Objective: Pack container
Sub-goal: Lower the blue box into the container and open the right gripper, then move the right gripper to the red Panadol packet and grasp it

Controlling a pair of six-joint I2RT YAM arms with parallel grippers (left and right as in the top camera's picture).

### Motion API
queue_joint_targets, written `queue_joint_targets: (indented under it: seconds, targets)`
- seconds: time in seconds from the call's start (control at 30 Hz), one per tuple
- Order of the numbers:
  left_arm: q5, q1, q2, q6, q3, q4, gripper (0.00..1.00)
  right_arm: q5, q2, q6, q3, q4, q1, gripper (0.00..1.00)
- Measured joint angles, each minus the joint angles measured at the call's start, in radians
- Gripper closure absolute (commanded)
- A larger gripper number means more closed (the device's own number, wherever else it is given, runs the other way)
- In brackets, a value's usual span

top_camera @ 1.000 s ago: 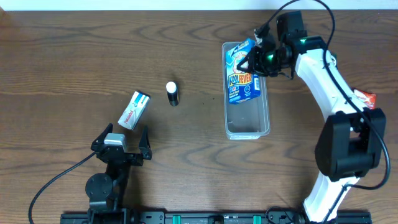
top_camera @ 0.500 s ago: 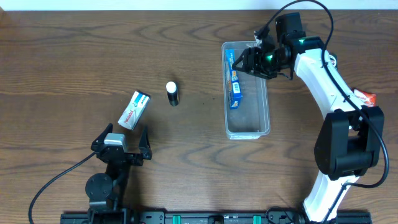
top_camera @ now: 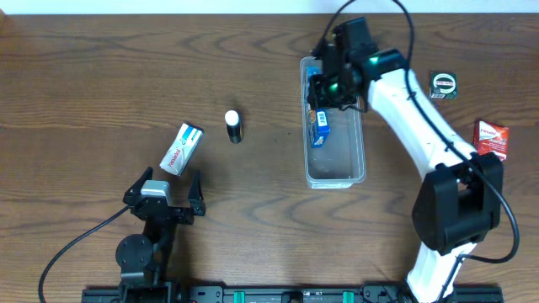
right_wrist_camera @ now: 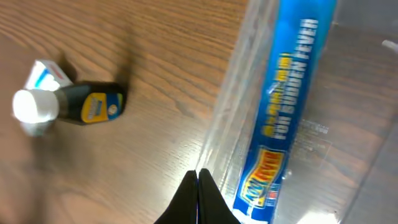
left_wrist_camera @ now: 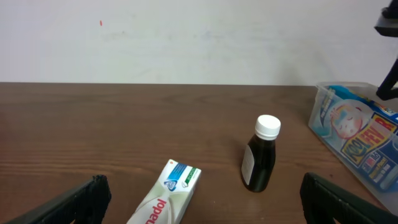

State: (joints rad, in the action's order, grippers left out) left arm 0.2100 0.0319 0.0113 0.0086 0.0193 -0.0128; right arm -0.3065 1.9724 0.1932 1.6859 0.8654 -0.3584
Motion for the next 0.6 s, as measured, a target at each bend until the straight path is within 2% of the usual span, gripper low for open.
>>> queue_joint_targets:
  seconds: [0.2,0.6]
  targets:
    - [0.0,0.0,0.0,0.0,0.0,0.0,0.02,0.115,0.001,-0.016,0.0,0.009,-0.031,0.99]
    - [0.0,0.0,0.0,0.0,0.0,0.0,0.02,0.217,0.024,-0.022,0.0,0.025,-0.029,0.99]
